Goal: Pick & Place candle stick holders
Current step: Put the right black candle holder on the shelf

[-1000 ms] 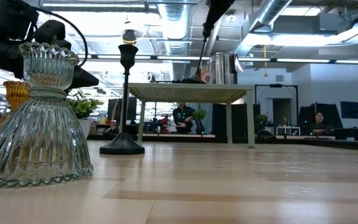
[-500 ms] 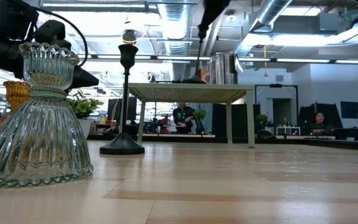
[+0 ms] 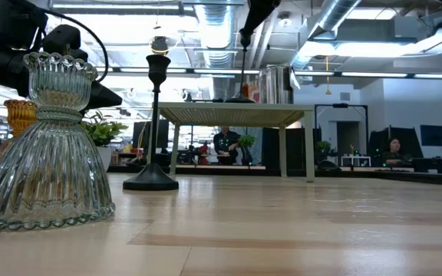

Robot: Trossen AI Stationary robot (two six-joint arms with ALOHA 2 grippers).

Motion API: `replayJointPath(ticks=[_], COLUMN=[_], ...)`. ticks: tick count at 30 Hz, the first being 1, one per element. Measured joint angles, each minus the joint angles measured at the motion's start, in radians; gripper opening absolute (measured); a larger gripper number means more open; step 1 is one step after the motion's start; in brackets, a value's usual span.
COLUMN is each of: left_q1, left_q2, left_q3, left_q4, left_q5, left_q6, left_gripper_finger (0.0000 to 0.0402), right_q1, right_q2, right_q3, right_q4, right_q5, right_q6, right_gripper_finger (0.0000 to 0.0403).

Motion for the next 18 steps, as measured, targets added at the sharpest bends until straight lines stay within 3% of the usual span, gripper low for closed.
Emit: replayJointPath(ticks=[9, 18], left_q1=[0.000, 0.000], left_q2=[0.000, 0.000], left_q3=[0.000, 0.000], left_q4=[0.000, 0.000], left_q5=[0.000, 0.000], left_q6=[0.000, 0.000], left_gripper_finger=[0.0011, 0.0011], right_q1=[0.005, 0.005], right_q2=[0.000, -0.002], right_q3=[0.000, 0.000], right_q4=[0.000, 0.000], right_q5=[0.000, 0.033], right_q6=[-0.003, -0.004], right_gripper_finger=[0.0055, 0.0103])
